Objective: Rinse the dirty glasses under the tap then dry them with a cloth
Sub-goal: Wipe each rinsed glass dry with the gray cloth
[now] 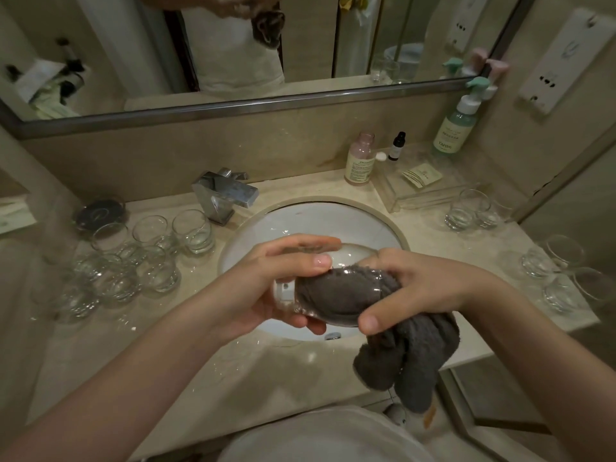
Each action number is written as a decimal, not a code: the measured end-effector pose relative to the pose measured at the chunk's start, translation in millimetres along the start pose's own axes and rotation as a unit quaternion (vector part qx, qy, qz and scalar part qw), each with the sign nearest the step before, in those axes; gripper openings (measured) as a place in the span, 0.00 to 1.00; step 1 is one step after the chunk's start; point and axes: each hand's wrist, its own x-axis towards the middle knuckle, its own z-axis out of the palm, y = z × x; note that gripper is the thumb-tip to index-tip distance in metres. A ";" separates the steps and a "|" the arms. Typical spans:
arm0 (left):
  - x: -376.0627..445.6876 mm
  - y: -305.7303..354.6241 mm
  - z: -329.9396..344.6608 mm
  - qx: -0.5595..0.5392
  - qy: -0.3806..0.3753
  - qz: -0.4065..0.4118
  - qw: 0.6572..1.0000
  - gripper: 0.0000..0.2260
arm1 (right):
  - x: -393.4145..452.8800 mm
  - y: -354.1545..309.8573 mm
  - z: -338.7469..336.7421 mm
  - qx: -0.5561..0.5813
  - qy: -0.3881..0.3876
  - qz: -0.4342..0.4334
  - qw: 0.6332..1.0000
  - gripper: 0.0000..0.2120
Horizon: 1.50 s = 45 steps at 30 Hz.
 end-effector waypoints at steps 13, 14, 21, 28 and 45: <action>4.6 -8.4 -7.2 -0.018 0.006 0.127 0.992 0.22 | -1.3 7.7 -12.9 0.061 0.050 -0.007 0.997 0.36; 4.8 -9.9 -7.3 -0.027 0.009 0.121 0.992 0.22 | -3.4 7.8 -13.8 0.046 0.060 -0.007 0.997 0.33; 4.5 -12.8 -9.8 -0.047 0.045 0.102 0.993 0.23 | -9.8 10.9 -8.1 -0.009 0.167 -0.026 0.986 0.20; 4.1 -10.0 -7.4 -0.036 0.030 0.095 0.994 0.22 | -1.6 16.1 0.2 0.058 0.122 -0.040 0.990 0.28; -0.9 -9.2 5.4 0.045 -0.012 0.089 0.995 0.25 | -14.2 6.8 5.6 0.045 0.028 -0.013 0.998 0.05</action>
